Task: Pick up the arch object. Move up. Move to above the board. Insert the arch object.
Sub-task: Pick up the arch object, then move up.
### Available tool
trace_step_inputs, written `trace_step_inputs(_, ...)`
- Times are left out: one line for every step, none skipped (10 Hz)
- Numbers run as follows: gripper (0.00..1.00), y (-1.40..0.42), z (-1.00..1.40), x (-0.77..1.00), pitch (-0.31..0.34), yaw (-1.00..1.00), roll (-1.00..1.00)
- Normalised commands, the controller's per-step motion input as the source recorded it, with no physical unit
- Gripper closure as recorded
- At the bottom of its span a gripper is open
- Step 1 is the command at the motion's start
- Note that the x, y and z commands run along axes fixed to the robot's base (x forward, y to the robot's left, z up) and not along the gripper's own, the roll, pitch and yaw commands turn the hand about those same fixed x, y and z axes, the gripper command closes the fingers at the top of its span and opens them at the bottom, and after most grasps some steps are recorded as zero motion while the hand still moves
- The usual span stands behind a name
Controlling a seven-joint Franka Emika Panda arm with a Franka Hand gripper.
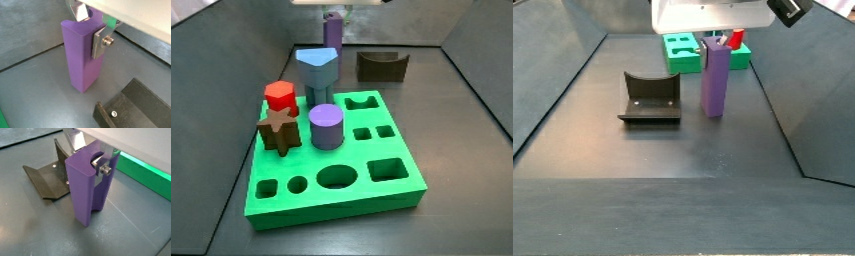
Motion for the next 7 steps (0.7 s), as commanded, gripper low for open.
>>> trace_step_inputs(1.00, 0.00, 0.00, 0.00, 0.000, 0.00, 0.00)
trace_step_inputs(1.00, 0.00, 0.00, 0.00, 0.000, 0.00, 0.00)
trace_step_inputs(1.00, 0.00, 0.83, 0.00, 0.000, 0.00, 0.00)
trace_step_inputs(1.00, -0.07, 0.81, 0.02, -0.001, 0.03, -0.01)
trace_step_inputs(1.00, -0.07, 0.64, 0.01, 0.023, 0.04, 0.00)
trace_step_inputs(1.00, -0.05, 0.53, 0.01, 0.034, 0.04, 0.00)
trace_step_inputs(1.00, -0.03, 0.31, 0.01, 0.048, 0.03, 0.00)
